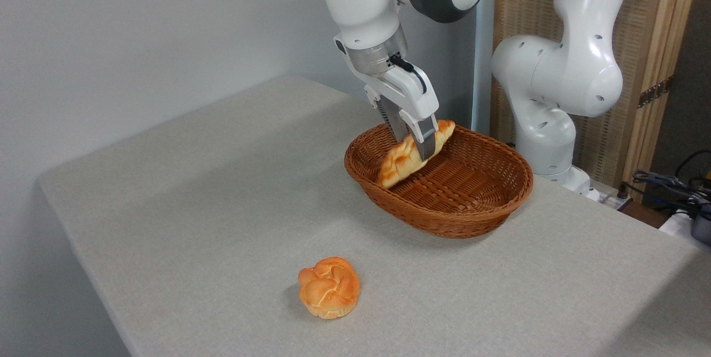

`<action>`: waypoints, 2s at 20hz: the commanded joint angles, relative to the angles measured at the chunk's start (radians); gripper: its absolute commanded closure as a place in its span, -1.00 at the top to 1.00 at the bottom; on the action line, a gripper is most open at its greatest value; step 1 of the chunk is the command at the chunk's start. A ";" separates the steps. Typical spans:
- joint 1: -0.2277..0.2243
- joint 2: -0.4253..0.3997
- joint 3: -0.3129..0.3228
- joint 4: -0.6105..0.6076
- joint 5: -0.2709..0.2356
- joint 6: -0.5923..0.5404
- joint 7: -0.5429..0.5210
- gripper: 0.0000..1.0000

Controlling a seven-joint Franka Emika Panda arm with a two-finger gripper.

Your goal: Put bread into the basket

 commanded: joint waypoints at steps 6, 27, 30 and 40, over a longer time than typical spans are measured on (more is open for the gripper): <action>-0.002 0.007 0.018 0.083 -0.026 -0.004 -0.012 1.00; 0.006 0.530 0.133 0.875 -0.006 -0.066 -0.001 1.00; 0.007 0.530 0.087 0.880 0.067 -0.066 -0.007 1.00; 0.007 0.541 0.121 0.933 0.098 -0.093 -0.017 1.00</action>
